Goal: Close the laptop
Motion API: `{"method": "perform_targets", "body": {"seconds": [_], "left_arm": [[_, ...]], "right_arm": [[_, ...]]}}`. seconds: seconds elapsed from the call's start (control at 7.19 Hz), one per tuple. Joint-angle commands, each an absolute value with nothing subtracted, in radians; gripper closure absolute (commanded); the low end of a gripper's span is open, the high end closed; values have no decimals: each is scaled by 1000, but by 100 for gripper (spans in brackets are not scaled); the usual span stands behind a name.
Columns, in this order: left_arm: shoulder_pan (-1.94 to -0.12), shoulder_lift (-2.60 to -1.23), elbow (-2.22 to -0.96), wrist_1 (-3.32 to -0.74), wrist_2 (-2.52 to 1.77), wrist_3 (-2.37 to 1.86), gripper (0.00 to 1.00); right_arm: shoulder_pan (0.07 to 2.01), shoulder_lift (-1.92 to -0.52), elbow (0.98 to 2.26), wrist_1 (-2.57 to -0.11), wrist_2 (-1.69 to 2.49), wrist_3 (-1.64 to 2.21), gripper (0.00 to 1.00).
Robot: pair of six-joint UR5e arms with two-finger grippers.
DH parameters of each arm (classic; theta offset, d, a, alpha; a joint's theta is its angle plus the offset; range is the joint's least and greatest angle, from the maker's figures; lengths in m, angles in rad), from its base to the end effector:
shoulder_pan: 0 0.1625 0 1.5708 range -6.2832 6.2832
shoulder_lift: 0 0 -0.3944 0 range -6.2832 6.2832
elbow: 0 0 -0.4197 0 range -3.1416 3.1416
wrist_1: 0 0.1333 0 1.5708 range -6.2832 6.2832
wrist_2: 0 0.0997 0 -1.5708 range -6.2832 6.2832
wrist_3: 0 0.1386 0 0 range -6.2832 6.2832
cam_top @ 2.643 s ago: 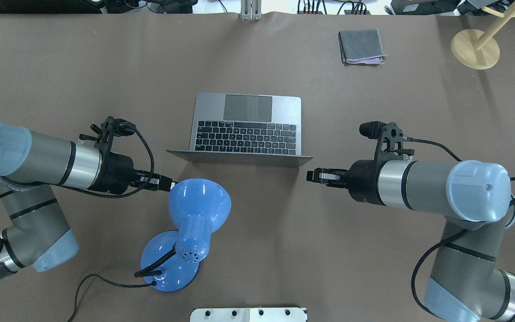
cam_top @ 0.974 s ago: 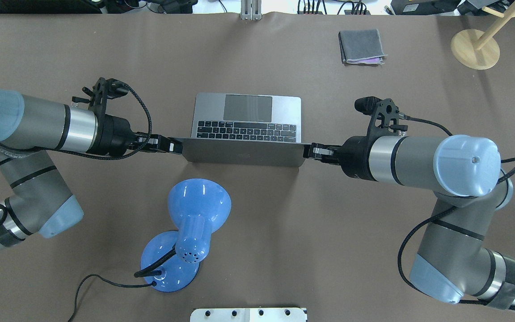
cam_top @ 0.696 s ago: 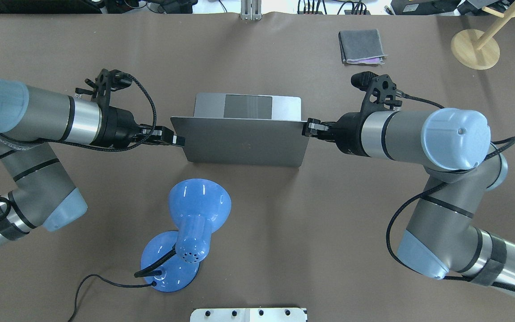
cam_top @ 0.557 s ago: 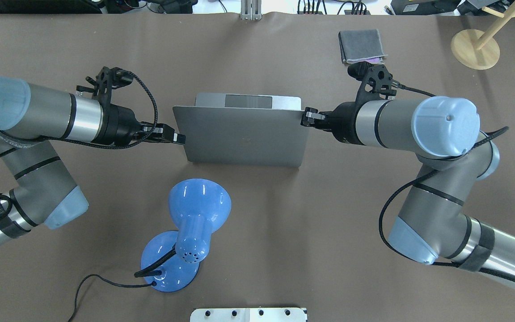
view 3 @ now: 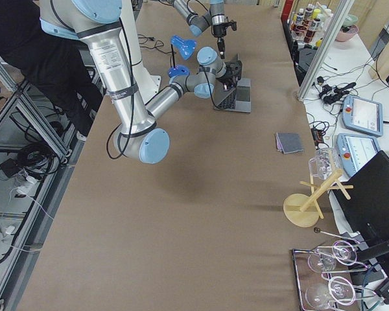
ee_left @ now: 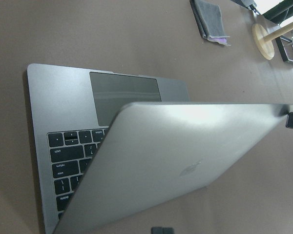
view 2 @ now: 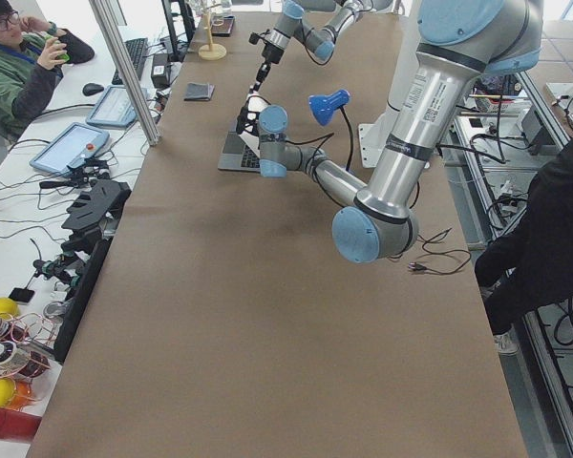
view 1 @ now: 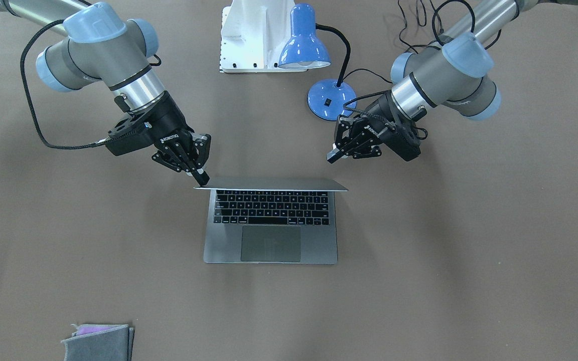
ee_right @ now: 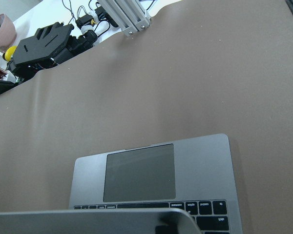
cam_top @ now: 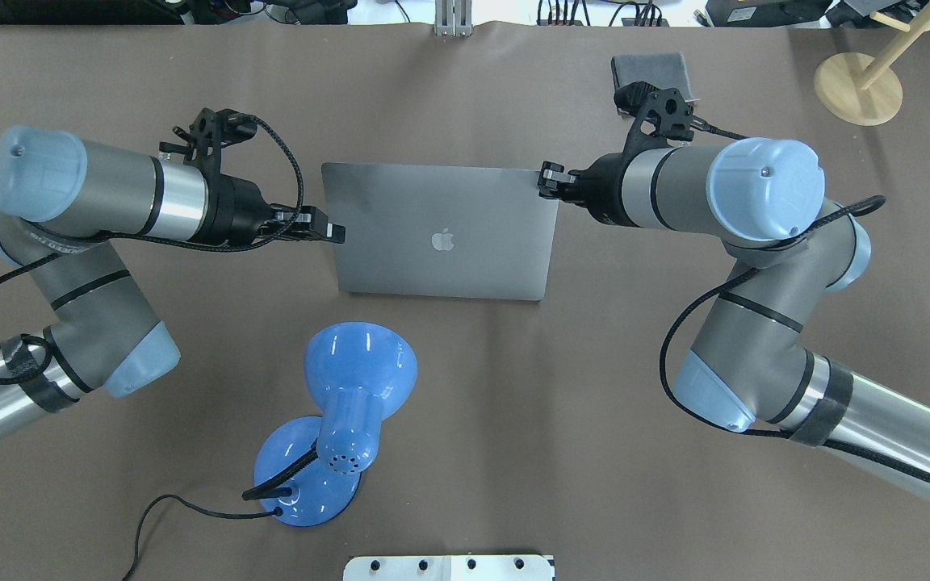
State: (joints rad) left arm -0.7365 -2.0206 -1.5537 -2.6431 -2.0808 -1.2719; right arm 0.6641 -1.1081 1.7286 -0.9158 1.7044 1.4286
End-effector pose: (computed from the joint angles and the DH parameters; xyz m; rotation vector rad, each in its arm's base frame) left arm 0.4595 -0.5052 0.2501 0.3688 1.4679 0.0330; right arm -0.4631 -0.5083 0.2160 0.3963 -1.2241 0.3633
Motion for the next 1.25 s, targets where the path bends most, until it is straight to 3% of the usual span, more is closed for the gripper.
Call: {"method": "perform_targets", "body": {"seconds": [0.0, 1.11], "left_arm": [[-753, -2065, -1482, -2643, -2051, -1269, 100], [-772, -2183, -1271, -2646, -1922, -1264, 100]], "right_arm": [[667, -1085, 1677, -914, 1704, 1427, 100], [667, -1034, 1540, -911, 1694, 1427, 100]]}}
